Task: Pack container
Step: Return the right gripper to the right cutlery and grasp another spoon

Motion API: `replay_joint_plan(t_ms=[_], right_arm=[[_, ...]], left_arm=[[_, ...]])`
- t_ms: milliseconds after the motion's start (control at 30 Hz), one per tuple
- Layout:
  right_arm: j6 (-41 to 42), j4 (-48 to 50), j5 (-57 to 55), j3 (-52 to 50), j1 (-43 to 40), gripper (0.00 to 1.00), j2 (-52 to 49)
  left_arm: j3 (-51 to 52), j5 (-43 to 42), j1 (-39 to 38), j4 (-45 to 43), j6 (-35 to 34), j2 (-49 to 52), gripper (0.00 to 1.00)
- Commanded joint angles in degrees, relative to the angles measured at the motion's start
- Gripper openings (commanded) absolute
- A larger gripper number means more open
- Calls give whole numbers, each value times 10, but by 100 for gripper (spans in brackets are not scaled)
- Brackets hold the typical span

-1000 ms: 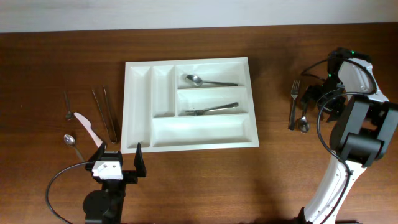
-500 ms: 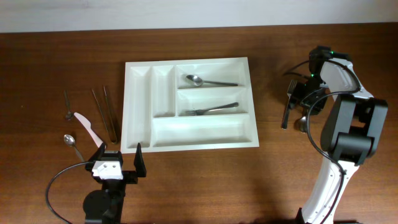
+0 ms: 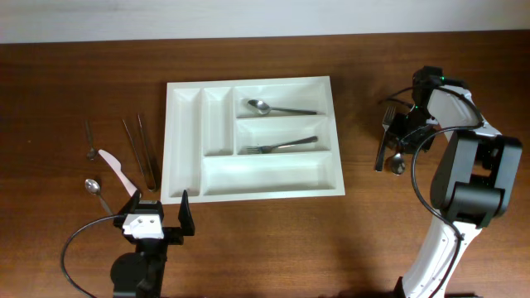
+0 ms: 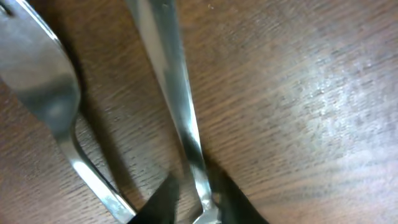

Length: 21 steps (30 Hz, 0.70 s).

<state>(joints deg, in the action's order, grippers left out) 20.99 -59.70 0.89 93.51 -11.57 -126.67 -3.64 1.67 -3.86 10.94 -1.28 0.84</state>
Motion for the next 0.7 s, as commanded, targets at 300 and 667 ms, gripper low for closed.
replay_joint_plan(t_ms=[300,667], right_arm=[[5,9,-15,-35,-2,4,-45],[-13,-49,-15,48,-2,4,-45]], left_arm=[[4,-4,-1,-2,9,-5,99],[4,-4,-1,-2,9,-5,99]])
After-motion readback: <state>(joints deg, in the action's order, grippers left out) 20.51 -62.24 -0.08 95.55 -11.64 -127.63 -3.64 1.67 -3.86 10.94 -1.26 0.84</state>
